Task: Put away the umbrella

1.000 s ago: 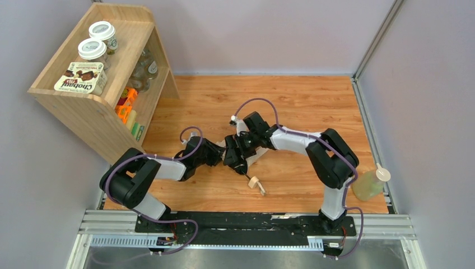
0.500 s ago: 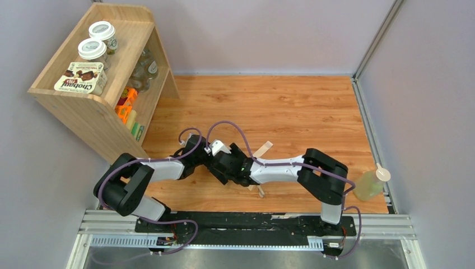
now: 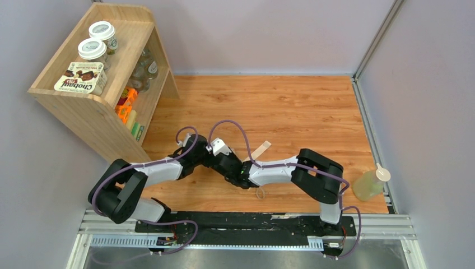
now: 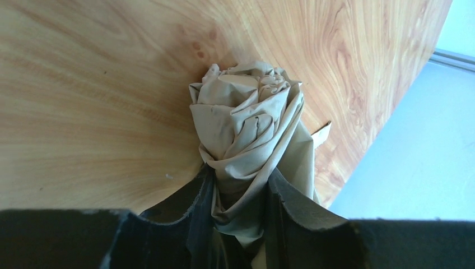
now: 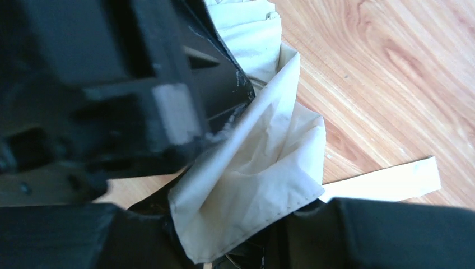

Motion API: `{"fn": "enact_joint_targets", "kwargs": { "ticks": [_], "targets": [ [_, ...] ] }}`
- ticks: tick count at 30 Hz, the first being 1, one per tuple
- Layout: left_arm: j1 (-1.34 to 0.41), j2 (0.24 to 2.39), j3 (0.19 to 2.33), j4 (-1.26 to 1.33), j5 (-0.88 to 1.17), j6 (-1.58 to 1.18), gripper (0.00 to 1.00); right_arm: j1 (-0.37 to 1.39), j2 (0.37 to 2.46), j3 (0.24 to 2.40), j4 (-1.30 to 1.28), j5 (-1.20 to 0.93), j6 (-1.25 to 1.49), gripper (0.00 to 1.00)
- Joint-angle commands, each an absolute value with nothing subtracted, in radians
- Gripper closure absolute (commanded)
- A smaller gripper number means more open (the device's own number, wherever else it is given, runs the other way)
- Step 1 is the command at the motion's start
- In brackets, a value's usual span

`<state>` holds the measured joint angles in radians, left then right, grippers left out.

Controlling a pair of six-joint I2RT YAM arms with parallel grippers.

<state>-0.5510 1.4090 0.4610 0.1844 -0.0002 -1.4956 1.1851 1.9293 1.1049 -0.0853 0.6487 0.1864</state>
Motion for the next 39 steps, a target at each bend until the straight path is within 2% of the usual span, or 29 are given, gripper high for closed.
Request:
{"fn": "enact_joint_targets", "kwargs": {
  "ticks": [1, 2, 3, 4, 5, 6, 7, 11, 17, 22, 31, 37, 39],
  "targets": [
    [-0.598, 1.352, 0.406, -0.190, -0.063, -1.428, 0.89, 1.082, 1.930, 0.912, -0.010, 0.342, 0.215, 1.00],
    [-0.598, 1.333, 0.413, -0.202, -0.074, -1.418, 0.79, 1.063, 1.913, 0.876, 0.058, 0.237, 0.198, 1.00],
    [-0.597, 1.286, 0.416, -0.213, -0.092, -1.396, 0.73, 1.039, 1.892, 0.836, 0.114, 0.130, 0.192, 1.00],
    [-0.598, 1.234, 0.423, -0.239, -0.101, -1.390, 0.57, 1.002, 1.875, 0.809, 0.164, 0.027, 0.201, 1.00],
    [-0.598, 1.208, 0.426, -0.251, -0.119, -1.369, 0.48, 0.962, 1.876, 0.802, 0.184, -0.142, 0.206, 1.00],
    [-0.595, 1.148, 0.428, -0.262, -0.129, -1.355, 0.30, 0.931, 1.882, 0.804, 0.180, -0.243, 0.219, 1.00],
    [-0.594, 1.123, 0.437, -0.273, -0.147, -1.327, 0.23, 0.905, 1.888, 0.802, 0.184, -0.315, 0.233, 1.00],
    [-0.580, 0.970, 0.465, -0.350, -0.173, -1.287, 0.23, 0.815, 1.928, 0.805, 0.204, -0.604, 0.291, 1.00],
    [-0.534, 0.916, 0.503, -0.313, -0.065, -1.272, 0.22, 0.735, 2.037, 0.841, 0.239, -0.790, 0.392, 1.00],
    [-0.526, 1.020, 0.548, -0.252, -0.006, -1.278, 0.22, 0.700, 2.132, 0.877, 0.276, -0.865, 0.452, 1.00],
    [-0.526, 1.236, 0.526, -0.253, 0.081, -1.394, 0.21, 0.669, 2.178, 0.913, 0.275, -0.899, 0.482, 1.00],
    [-0.526, 1.443, 0.440, -0.080, -0.047, -1.364, 0.21, 0.669, 2.212, 0.977, 0.187, -0.946, 0.450, 1.00],
    [-0.528, 1.520, 0.443, -0.057, -0.045, -1.342, 0.26, 0.667, 2.224, 1.006, 0.140, -0.956, 0.430, 1.00]
  ]
}}
